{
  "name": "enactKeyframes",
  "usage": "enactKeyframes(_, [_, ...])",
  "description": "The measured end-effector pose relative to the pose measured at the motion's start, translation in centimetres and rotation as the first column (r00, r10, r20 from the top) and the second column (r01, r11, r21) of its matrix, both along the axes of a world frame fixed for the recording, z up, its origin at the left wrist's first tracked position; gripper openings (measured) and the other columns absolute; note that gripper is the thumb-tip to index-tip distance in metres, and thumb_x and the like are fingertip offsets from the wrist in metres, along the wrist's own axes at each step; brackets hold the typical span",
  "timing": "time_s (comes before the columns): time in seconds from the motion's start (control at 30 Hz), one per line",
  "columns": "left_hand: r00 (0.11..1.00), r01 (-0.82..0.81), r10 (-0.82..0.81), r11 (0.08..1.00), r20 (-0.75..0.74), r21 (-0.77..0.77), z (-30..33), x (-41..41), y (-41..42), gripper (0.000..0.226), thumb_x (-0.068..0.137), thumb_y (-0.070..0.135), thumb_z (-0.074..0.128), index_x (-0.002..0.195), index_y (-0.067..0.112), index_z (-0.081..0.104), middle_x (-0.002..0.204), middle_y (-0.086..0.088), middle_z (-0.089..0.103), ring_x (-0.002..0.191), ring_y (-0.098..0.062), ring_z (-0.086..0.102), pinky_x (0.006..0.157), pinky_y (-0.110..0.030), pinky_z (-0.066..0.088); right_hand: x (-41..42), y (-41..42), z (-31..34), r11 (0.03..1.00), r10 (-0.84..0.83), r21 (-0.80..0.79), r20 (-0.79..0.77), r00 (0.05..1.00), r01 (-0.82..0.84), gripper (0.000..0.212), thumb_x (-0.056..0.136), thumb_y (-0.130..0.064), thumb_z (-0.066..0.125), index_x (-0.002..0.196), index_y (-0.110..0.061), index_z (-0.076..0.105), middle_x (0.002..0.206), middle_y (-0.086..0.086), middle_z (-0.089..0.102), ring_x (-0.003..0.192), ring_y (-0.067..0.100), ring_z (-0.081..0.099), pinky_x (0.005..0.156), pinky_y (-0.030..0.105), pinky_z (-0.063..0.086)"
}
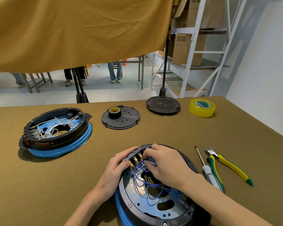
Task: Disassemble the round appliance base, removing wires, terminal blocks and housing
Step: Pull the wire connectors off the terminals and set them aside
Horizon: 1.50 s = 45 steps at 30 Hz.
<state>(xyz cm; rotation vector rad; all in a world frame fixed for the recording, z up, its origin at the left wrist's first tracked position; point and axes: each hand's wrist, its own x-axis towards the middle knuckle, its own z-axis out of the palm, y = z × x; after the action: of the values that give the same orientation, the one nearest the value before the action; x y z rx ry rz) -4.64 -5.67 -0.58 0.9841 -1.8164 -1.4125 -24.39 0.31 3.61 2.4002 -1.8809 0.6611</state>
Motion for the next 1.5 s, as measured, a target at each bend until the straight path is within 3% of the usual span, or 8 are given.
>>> enactKeyframes(0.27, [0.999,-0.018,0.019,0.999,0.042,-0.041,-0.1,0.2,-0.2,0.053,0.088,0.039,0.049,0.140,0.045,0.060,0.143,0.010,0.060,0.137,-0.013,0.050,0.117,-0.054,0.037,-0.5,-0.4,0.0,0.991,0.120,0.054,0.070,0.990,-0.124,0.011,0.102,-0.020,0.058,0.092,-0.016,0.055,0.094,-0.005,0.055,0.087,0.011,0.045,0.076,0.025,0.038])
enactKeyframes(0.47, [1.000,-0.013,0.015,0.999,0.028,-0.048,-0.1,0.1,-0.3,0.052,0.088,0.037,0.050,0.138,0.044,0.062,0.141,0.013,0.061,0.136,-0.011,0.050,0.116,-0.053,0.036,-0.7,-0.1,-0.3,0.994,0.086,0.057,0.134,0.987,-0.095,0.008,0.097,-0.018,0.062,0.089,-0.018,0.061,0.090,-0.010,0.059,0.082,0.007,0.050,0.074,0.025,0.044])
enactKeyframes(0.73, [1.000,-0.005,0.006,0.999,0.030,-0.042,-0.1,0.0,-0.2,0.053,0.089,0.038,0.049,0.140,0.043,0.060,0.144,0.013,0.059,0.139,-0.010,0.048,0.119,-0.052,0.034,-0.4,0.5,0.0,0.998,0.057,0.015,0.154,0.986,-0.060,0.009,0.091,-0.019,0.067,0.083,-0.019,0.063,0.077,-0.012,0.055,0.073,0.009,0.049,0.066,0.021,0.040])
enactKeyframes(0.9, [1.000,0.012,-0.012,0.999,-0.003,-0.033,0.1,0.0,-0.1,0.053,0.090,0.034,0.050,0.141,0.038,0.060,0.144,0.009,0.061,0.138,-0.013,0.052,0.117,-0.052,0.037,-0.3,0.5,0.3,1.000,0.029,0.003,0.157,0.987,-0.029,0.008,0.093,-0.033,0.065,0.091,-0.025,0.068,0.076,-0.018,0.047,0.070,0.003,0.048,0.064,0.017,0.038])
enactKeyframes(1.1, [0.998,0.045,-0.044,0.999,-0.052,0.020,0.4,0.2,0.0,0.053,0.089,0.032,0.057,0.141,0.034,0.060,0.135,0.015,0.068,0.126,-0.011,0.064,0.099,-0.033,0.055,-0.1,0.4,0.4,1.000,-0.015,0.022,0.158,0.987,0.012,0.014,0.092,-0.041,0.066,0.090,-0.028,0.071,0.079,-0.016,0.044,0.077,-0.001,0.045,0.065,0.015,0.036])
enactKeyframes(1.23, [0.999,0.030,-0.029,0.999,-0.041,0.018,0.7,0.3,0.0,0.059,0.082,0.043,0.068,0.141,0.036,0.060,0.137,0.014,0.066,0.126,-0.009,0.062,0.104,-0.041,0.054,-0.2,0.4,0.6,0.999,-0.036,0.047,0.209,0.977,0.026,0.010,0.090,-0.035,0.068,0.082,-0.030,0.070,0.079,-0.013,0.054,0.076,0.007,0.054,0.069,0.030,0.048])
enactKeyframes(1.33, [0.999,0.025,-0.025,1.000,-0.033,-0.004,0.7,0.3,-0.1,0.057,0.084,0.037,0.066,0.140,0.035,0.060,0.136,0.016,0.066,0.126,-0.006,0.061,0.103,-0.033,0.053,-0.1,0.3,0.6,0.997,-0.059,0.055,0.199,0.978,0.049,0.012,0.088,-0.036,0.069,0.077,-0.032,0.069,0.074,-0.013,0.055,0.072,0.007,0.053,0.064,0.028,0.046])
enactKeyframes(1.5, [0.996,0.043,-0.041,0.999,-0.084,0.033,0.5,0.3,-0.1,0.052,0.088,0.032,0.066,0.140,0.032,0.061,0.131,0.012,0.070,0.116,-0.010,0.069,0.084,-0.024,0.058,0.2,0.5,0.8,0.997,-0.069,-0.024,0.172,0.983,0.074,0.004,0.087,-0.032,0.069,0.085,-0.030,0.070,0.071,-0.018,0.047,0.068,0.003,0.049,0.059,0.017,0.035])
